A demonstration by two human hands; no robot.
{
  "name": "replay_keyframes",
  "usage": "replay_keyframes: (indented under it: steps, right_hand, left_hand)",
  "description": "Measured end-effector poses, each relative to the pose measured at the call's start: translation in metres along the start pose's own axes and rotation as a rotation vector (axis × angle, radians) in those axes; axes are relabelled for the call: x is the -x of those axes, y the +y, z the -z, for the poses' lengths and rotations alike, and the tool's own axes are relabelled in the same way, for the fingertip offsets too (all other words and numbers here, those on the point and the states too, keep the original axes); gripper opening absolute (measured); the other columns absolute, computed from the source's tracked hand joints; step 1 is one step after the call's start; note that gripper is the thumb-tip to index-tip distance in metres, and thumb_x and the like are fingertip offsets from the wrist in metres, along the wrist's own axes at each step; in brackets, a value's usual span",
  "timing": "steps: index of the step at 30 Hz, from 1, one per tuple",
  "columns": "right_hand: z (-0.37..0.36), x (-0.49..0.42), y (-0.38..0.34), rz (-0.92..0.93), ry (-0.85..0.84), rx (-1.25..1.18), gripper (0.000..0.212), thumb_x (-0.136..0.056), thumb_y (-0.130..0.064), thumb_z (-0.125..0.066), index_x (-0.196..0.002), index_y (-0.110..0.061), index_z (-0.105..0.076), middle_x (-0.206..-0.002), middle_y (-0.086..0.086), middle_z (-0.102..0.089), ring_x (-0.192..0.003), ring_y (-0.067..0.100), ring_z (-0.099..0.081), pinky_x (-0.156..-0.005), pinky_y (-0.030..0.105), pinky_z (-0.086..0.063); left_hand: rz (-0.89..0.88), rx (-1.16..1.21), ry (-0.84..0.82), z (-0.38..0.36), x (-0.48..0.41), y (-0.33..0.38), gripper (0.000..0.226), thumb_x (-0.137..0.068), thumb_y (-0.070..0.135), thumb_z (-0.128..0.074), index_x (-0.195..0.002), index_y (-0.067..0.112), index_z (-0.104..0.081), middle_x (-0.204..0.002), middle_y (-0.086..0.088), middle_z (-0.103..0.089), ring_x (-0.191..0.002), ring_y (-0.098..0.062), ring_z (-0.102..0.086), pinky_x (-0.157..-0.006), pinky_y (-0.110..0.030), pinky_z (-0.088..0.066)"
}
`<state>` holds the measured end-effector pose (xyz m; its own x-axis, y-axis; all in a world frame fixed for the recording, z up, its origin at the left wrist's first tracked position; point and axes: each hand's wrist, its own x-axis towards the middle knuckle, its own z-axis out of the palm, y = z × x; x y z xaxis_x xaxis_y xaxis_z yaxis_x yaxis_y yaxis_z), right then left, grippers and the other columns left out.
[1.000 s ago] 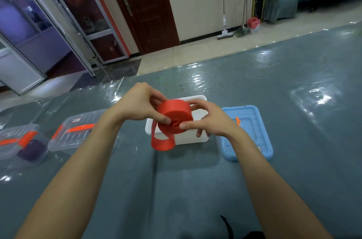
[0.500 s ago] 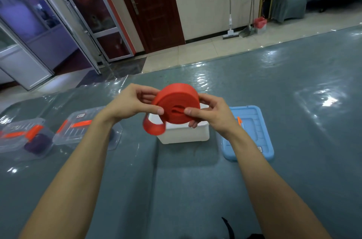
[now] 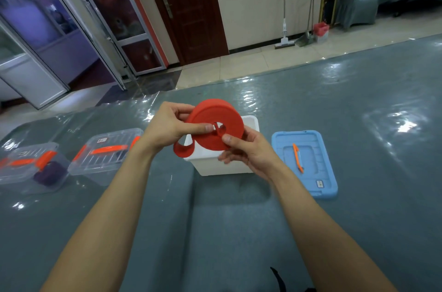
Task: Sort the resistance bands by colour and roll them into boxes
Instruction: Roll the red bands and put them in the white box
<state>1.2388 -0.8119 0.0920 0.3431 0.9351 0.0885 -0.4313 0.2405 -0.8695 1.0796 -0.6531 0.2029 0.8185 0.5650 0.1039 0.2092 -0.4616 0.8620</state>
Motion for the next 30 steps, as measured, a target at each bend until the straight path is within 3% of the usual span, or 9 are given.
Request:
replay_keyframes:
  steps: [3,5,10,13,15,18,21,25,30]
  right_hand:
    - [0.012,-0.002,-0.011,-0.033,0.033,0.490,0.078,-0.068,-0.045,-0.101,-0.135,-0.040,-0.064,-0.120,-0.009,-0.076,-0.062,0.034,-0.076,-0.044,0.027,-0.048]
    - [0.011,-0.003,-0.013,-0.052,0.004,0.625,0.082,-0.062,-0.055,-0.101,-0.134,-0.048,-0.063,-0.118,-0.016,-0.075,-0.057,0.031,-0.075,-0.044,0.023,-0.047]
    - [0.002,-0.007,-0.002,-0.059,-0.118,0.591,0.049,-0.071,-0.039,-0.100,-0.111,-0.023,-0.079,-0.095,0.003,-0.080,-0.059,0.034,-0.074,-0.057,0.038,-0.061]
    - [0.006,-0.007,-0.004,-0.029,-0.070,0.488,0.045,-0.071,-0.034,-0.101,-0.110,-0.021,-0.082,-0.097,0.011,-0.079,-0.057,0.031,-0.072,-0.059,0.036,-0.061]
    - [0.009,-0.007,-0.005,-0.001,-0.034,0.409,0.041,-0.073,-0.028,-0.099,-0.110,-0.019,-0.083,-0.102,0.011,-0.080,-0.056,0.031,-0.071,-0.058,0.034,-0.060]
    - [0.011,-0.009,-0.004,0.047,0.044,0.265,0.028,-0.079,-0.017,-0.095,-0.105,-0.015,-0.084,-0.100,0.010,-0.080,-0.053,0.032,-0.069,-0.056,0.034,-0.060]
    - [0.007,-0.011,-0.002,0.053,0.081,0.141,0.026,-0.076,-0.023,-0.092,-0.099,-0.013,-0.084,-0.093,0.014,-0.079,-0.053,0.031,-0.069,-0.055,0.032,-0.059]
    - [0.002,-0.016,0.006,0.024,0.118,0.093,0.031,-0.073,-0.029,-0.092,-0.100,-0.014,-0.085,-0.093,0.022,-0.078,-0.052,0.030,-0.068,-0.053,0.028,-0.058]
    - [-0.004,-0.021,0.020,-0.033,0.130,0.080,0.039,-0.070,-0.034,-0.094,-0.103,-0.015,-0.086,-0.093,0.023,-0.078,-0.052,0.027,-0.066,-0.055,0.029,-0.059]
  left_hand:
    - [0.054,-0.412,-0.157,0.013,-0.004,0.010,0.053,-0.051,0.063,-0.101,-0.094,0.035,-0.086,-0.084,0.006,-0.084,-0.077,-0.014,-0.081,-0.077,-0.035,-0.064]
    - [0.061,-0.640,-0.285,0.011,-0.009,0.017,0.044,-0.052,0.062,-0.099,-0.084,0.035,-0.084,-0.075,0.009,-0.080,-0.066,-0.010,-0.074,-0.068,-0.032,-0.059]
    - [0.062,-0.802,-0.450,0.004,-0.015,0.024,0.041,-0.059,0.058,-0.100,-0.081,0.030,-0.081,-0.070,0.009,-0.077,-0.058,-0.005,-0.065,-0.062,-0.026,-0.053]
    - [0.102,-0.635,-0.409,0.016,-0.014,0.024,0.051,-0.061,0.061,-0.099,-0.101,0.037,-0.080,-0.085,0.010,-0.082,-0.074,-0.008,-0.076,-0.077,-0.032,-0.062]
    - [0.083,-0.421,-0.273,0.025,-0.010,0.018,0.058,-0.065,0.058,-0.096,-0.112,0.036,-0.072,-0.092,-0.002,-0.083,-0.078,-0.017,-0.077,-0.078,-0.040,-0.063]
    - [-0.011,-0.009,0.008,0.018,-0.001,-0.001,0.044,-0.093,0.037,-0.086,-0.113,0.008,-0.060,-0.104,-0.020,-0.080,-0.091,-0.028,-0.076,-0.080,-0.043,-0.064]
    - [-0.028,0.078,0.204,-0.004,0.007,-0.022,0.034,-0.107,0.027,-0.064,-0.113,-0.007,-0.064,-0.100,0.005,-0.081,-0.096,-0.011,-0.077,-0.072,-0.032,-0.067]
    - [-0.017,0.250,0.402,-0.021,0.013,-0.038,0.025,-0.104,0.031,-0.071,-0.117,0.011,-0.077,-0.095,0.002,-0.081,-0.089,-0.013,-0.078,-0.073,-0.026,-0.064]
    - [0.113,0.521,0.423,-0.017,0.016,-0.054,0.034,-0.098,0.038,-0.077,-0.119,0.012,-0.078,-0.113,-0.007,-0.078,-0.111,-0.027,-0.076,-0.080,-0.032,-0.063]
